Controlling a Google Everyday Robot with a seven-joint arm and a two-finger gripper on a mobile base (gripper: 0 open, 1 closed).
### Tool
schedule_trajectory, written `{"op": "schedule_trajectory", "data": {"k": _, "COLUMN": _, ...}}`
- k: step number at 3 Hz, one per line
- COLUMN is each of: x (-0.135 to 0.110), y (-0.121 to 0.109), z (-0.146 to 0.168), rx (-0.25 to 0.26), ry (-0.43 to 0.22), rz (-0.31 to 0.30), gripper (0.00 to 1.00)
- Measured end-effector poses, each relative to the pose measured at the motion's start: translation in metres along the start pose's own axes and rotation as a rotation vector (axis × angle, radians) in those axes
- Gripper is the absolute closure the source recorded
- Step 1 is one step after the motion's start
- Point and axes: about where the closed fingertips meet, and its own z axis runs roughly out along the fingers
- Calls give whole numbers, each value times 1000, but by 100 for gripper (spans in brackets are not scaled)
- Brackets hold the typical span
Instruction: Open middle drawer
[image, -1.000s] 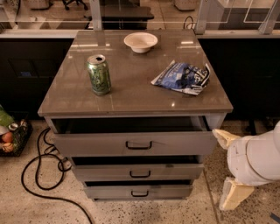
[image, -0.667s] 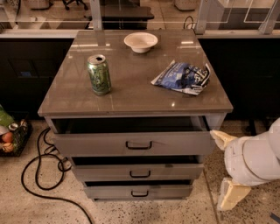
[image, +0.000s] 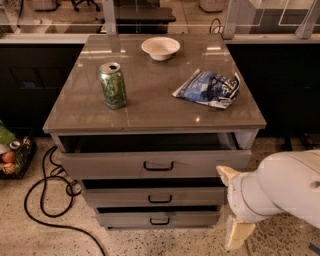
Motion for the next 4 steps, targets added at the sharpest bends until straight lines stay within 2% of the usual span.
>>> {"op": "schedule_trajectory", "data": {"k": 1, "x": -13, "y": 8, "z": 31, "rx": -15, "ry": -20, "rz": -2, "gripper": 0}}
{"op": "schedule_trajectory", "data": {"k": 2, "x": -24, "y": 15, "z": 53, "rx": 0, "ry": -45, "rz": 12, "gripper": 0}}
{"op": "schedule_trajectory", "data": {"k": 3, "x": -48, "y": 17, "z": 78, "rx": 41, "ry": -48, "rz": 23, "gripper": 0}}
{"op": "schedule_trajectory", "data": {"k": 4, "x": -48, "y": 17, "z": 78, "rx": 41, "ry": -48, "rz": 24, "gripper": 0}}
